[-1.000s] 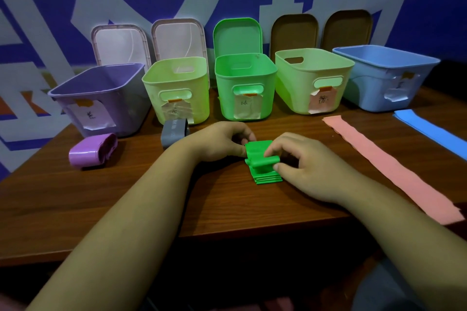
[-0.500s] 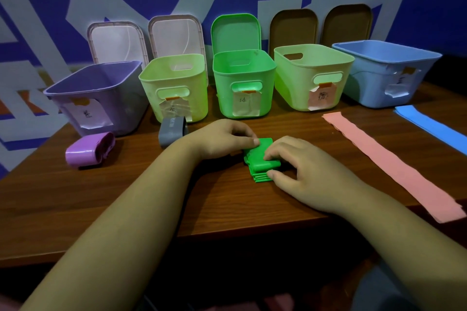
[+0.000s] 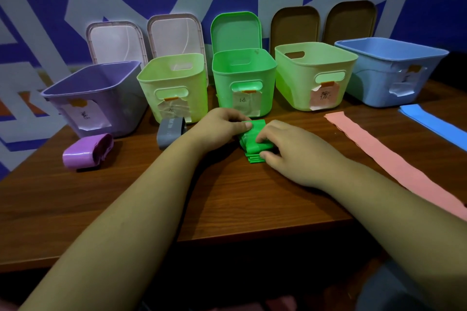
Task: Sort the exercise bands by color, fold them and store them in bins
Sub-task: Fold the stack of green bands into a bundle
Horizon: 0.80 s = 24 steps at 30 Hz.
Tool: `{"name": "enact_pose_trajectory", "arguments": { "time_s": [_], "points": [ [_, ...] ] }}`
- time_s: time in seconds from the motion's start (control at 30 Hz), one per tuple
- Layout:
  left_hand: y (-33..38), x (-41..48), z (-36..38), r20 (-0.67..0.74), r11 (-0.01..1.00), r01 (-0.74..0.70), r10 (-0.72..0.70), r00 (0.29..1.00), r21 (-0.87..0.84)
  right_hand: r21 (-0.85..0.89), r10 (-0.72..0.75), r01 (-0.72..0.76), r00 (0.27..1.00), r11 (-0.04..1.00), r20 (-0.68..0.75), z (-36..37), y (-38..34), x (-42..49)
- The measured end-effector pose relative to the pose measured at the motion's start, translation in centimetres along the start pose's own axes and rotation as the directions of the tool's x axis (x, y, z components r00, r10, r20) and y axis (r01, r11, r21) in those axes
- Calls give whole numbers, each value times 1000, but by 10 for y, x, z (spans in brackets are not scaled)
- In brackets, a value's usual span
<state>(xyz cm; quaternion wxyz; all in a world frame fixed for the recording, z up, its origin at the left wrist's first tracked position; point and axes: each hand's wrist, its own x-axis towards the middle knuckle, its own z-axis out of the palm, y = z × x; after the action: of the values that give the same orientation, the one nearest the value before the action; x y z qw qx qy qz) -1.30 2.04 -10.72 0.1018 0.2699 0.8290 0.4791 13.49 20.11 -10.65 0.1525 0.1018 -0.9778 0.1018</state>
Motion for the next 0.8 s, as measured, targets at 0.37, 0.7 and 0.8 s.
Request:
{"name": "enact_pose_trajectory", "arguments": {
  "time_s": [0.37,0.7,0.8],
  "points": [
    [-10,15,9,-200,971,29,20,980,239,15,33,-33,999,999,7,15,10,23],
    [-6,0,7,-222,951,30,41,974,306,-2,49,-49,999,999,16,18,6,15],
    [-3,-7,7,-222,952,29,42,974,305,-5,58,-58,998,998,25,17,4,13]
  ]
}}
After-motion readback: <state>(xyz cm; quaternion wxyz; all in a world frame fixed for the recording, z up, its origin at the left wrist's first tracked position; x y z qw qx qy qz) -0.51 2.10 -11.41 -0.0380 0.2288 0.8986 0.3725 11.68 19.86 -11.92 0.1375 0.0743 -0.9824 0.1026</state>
